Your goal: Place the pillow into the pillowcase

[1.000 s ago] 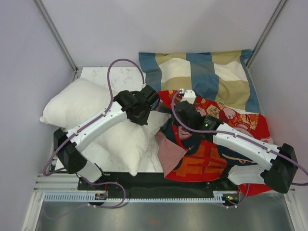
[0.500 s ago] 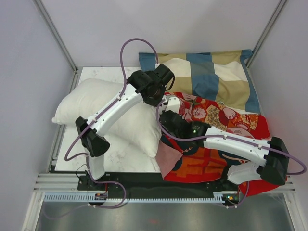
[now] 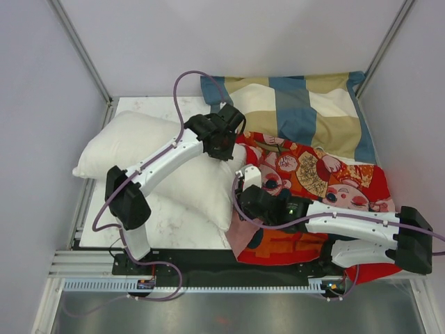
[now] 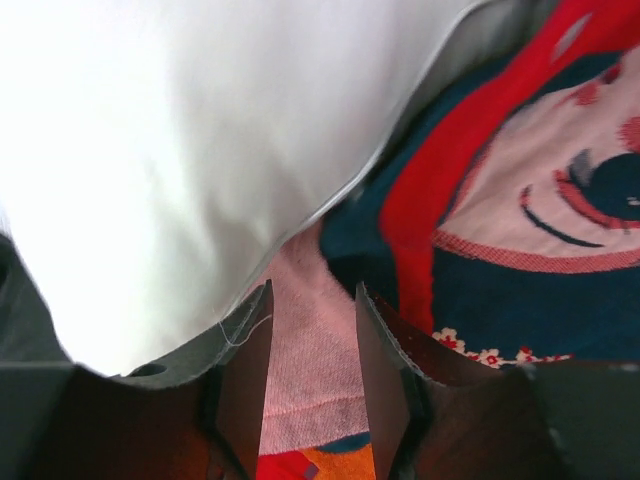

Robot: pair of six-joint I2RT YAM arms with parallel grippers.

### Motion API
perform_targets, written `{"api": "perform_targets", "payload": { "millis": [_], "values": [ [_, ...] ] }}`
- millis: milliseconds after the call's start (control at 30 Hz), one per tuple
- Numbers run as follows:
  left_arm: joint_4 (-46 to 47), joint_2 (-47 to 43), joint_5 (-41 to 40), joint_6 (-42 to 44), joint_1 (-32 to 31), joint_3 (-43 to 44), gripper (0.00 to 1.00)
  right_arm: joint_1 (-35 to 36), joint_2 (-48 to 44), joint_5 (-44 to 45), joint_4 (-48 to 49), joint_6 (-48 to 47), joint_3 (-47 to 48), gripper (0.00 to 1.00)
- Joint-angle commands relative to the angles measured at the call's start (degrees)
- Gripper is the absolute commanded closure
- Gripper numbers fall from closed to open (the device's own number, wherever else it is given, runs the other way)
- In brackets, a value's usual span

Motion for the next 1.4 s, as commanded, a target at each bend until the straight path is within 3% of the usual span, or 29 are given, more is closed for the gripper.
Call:
{"api": "perform_targets", "payload": {
  "millis": [0,267,400,500,633,767,867,1033,1200,1267,1367],
  "values": [
    [3.17,-1.04,2.51,2.18,2.50,3.69,0.98,1.57,0.64,-2.78,6.38,-4.94,-2.63,0.54],
    [0.54,-0.69,6.39,5.44,3.82,5.36,0.98,1.49,3.97,5.30,16.50,-13.37,-8.69,0.47],
    [-0.69,-0.43,8.14,5.53,3.82,7.46,0.98,0.87,5.64,0.67,25.97,-15.93,-12.13,0.48],
    [-2.71,1.24,8.15,5.97,3.91,10.26,0.98,2.18,5.13,-5.04,30.89,-16.02,-13.79,0.59],
    [-5.18,2.82,7.71,6.32,4.08,13.62,0.98,5.17,4.06,-12.87,35.93,-16.55,-15.74,0.61],
    [-6.14,3.88,7.62,6.50,4.43,16.17,0.98,7.11,5.56,-17.18,37.86,-16.99,-15.38,0.99],
    [-6.58,4.67,7.88,6.67,4.79,16.79,0.98,9.65,5.82,-19.74,40.50,-17.69,-14.42,1.00],
    [-6.41,5.02,7.71,6.67,4.96,16.61,0.98,14.84,10.56,-20.00,39.27,-18.57,-9.33,0.96],
    [-2.55,2.66,9.37,5.97,4.88,10.31,0.98,15.20,6.02,-20.36,39.63,-16.03,-9.84,0.56],
    [0.78,1.34,8.68,5.45,4.79,7.05,0.98,15.11,0.76,-15.11,37.18,-14.54,-9.76,0.47],
    [4.65,-2.18,5.35,4.13,4.70,0.02,0.98,12.31,-5.48,-11.40,30.59,-12.69,-9.23,0.45]
  ]
}}
